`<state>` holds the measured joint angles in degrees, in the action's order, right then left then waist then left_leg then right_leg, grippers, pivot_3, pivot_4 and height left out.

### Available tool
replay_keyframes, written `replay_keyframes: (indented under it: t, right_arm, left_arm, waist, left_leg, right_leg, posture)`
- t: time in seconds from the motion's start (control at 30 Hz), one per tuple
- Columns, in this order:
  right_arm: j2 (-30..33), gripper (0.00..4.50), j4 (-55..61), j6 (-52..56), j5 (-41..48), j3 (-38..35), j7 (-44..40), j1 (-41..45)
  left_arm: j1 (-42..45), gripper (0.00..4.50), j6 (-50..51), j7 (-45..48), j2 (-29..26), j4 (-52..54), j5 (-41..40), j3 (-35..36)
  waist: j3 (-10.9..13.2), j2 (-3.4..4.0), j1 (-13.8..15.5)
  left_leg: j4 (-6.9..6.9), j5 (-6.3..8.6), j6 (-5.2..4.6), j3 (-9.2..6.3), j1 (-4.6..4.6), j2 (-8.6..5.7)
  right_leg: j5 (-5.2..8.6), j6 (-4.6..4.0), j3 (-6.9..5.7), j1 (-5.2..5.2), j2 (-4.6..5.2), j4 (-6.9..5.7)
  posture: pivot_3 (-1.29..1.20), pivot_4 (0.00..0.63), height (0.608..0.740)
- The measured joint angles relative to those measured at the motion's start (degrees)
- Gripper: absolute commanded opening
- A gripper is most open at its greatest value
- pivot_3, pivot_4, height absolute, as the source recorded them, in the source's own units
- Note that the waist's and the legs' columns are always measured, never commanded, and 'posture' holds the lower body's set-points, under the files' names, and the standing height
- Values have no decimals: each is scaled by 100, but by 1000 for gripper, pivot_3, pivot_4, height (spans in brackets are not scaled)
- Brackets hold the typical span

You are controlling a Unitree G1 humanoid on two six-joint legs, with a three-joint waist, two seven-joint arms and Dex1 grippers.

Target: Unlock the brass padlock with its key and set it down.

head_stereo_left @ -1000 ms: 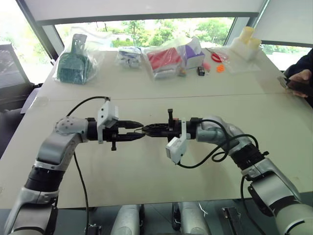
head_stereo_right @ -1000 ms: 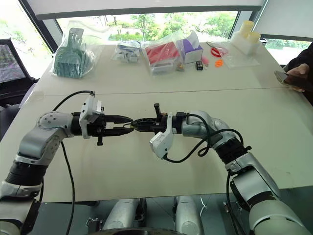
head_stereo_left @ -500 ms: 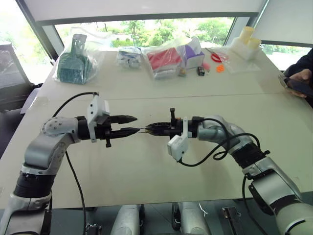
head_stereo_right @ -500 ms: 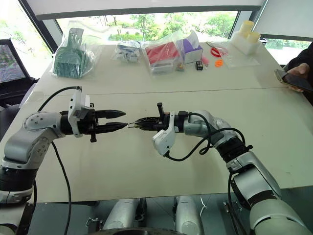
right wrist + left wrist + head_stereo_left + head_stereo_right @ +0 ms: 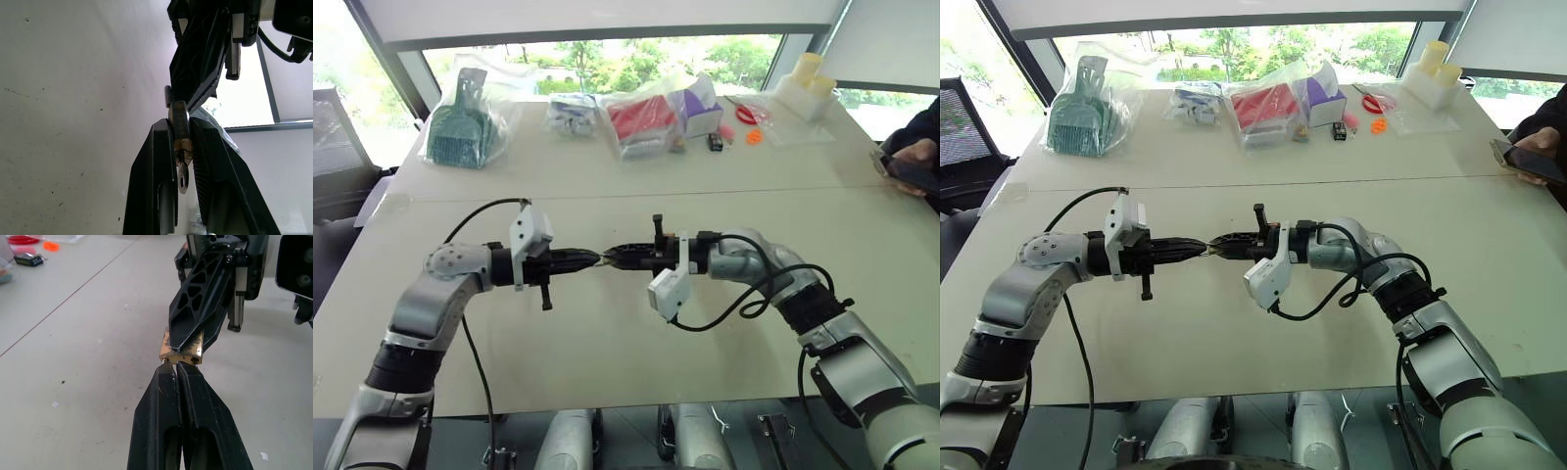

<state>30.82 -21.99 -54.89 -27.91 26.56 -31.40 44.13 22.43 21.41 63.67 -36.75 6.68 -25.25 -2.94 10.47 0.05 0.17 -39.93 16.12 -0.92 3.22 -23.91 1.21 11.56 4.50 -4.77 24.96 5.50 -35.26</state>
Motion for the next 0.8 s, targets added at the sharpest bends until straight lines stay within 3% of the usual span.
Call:
replay_keyframes:
  t: [0.8]
  right_arm:
    - [0,0,-51,-6,4,-5,-43,79]
  left_arm:
    - [-110,60,-70,-54,138,-210,118,-61]
  waist:
    - [0,0,8]
  left_leg:
    - [0,0,0,0,0,4]
  right_leg:
    - [-5,8,0,-1,1,0]
  posture:
    - [0,150,740]
